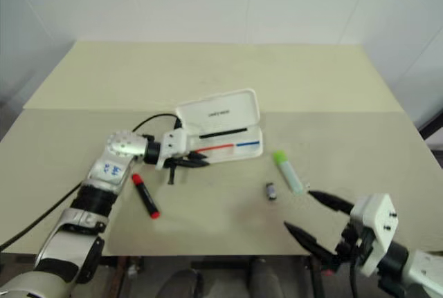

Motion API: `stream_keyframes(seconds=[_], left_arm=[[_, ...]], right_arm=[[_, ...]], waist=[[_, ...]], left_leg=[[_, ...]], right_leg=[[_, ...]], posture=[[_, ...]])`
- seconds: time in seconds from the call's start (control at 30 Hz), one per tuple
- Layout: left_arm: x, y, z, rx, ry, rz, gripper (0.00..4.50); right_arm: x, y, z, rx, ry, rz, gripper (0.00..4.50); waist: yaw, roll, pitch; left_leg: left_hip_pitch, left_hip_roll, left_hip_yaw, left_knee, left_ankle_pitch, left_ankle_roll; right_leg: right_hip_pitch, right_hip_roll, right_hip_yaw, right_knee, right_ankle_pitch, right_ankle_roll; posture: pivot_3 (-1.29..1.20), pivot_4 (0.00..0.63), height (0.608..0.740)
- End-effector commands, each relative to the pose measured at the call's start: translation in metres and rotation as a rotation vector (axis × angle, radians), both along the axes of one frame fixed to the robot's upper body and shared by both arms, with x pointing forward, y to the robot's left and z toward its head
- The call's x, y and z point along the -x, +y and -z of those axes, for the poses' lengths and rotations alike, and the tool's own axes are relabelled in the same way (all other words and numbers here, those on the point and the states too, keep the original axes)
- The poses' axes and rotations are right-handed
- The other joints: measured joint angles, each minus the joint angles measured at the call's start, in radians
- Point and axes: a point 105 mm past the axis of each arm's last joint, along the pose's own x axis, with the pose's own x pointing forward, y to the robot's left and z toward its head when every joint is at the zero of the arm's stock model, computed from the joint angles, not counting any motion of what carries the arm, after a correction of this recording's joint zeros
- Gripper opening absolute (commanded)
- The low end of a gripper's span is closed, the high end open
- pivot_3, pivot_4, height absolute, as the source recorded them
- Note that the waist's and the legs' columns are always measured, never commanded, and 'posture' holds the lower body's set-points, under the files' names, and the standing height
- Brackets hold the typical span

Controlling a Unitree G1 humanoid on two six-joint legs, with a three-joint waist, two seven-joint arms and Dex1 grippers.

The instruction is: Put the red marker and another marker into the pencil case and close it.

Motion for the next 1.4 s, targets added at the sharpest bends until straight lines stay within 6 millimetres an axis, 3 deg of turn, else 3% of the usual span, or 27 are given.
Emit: stream_keyframes(seconds=[0.03, 0.23, 0.3, 0.93, 1.4], left_arm=[[0.018, -0.013, -0.012, 0.034, -0.016, 0.04, 0.01], [0.043, -0.01, -0.006, -0.025, 0.019, 0.083, 0.01], [0.049, -0.007, -0.002, -0.062, 0.025, 0.101, 0.01], [0.05, 0.021, 0.007, -0.31, -0.097, 0.042, 0.01], [0.07, 0.019, 0.018, -0.348, -0.065, 0.026, 0.01]], right_arm=[[0.002, 0.001, -0.012, 0.011, -0.078, 0.003, 4.5], [0.001, 0.0, -0.011, 0.021, -0.076, 0.013, 4.5], [0.0, -0.002, -0.011, 0.027, -0.077, 0.016, 4.5], [-0.009, -0.004, -0.008, 0.036, -0.077, 0.038, 4.5], [-0.015, -0.003, -0.006, 0.036, -0.076, 0.043, 4.5]], waist=[[-0.003, 0.0, 0.0], [-0.003, 0.0, 0.0], [-0.004, 0.0, 0.0], [-0.006, 0.0, 0.0], [-0.005, 0.0, 0.0]], left_leg=[[0.0, 0.0, 0.002, 0.0, 0.0, 0.0], [0.0, 0.002, 0.006, -0.001, 0.0, 0.0], [0.001, 0.003, 0.007, -0.001, 0.0, 0.0], [0.002, 0.004, 0.008, -0.001, 0.0, 0.0], [0.002, 0.004, 0.008, -0.002, 0.0, 0.0]], right_leg=[[0.0, 0.0, 0.001, -0.001, 0.0, 0.0], [0.001, 0.001, 0.003, -0.003, -0.002, -0.003], [0.001, 0.001, 0.003, -0.002, -0.011, -0.019], [0.001, 0.005, 0.006, 0.002, -0.012, -0.02], [0.0, 0.005, 0.007, 0.002, -0.013, -0.02]], posture=[[0.0, 0.15, 0.74], [0.0, 0.15, 0.74], [0.0, 0.15, 0.74], [0.0, 0.15, 0.74], [0.0, 0.15, 0.74]])
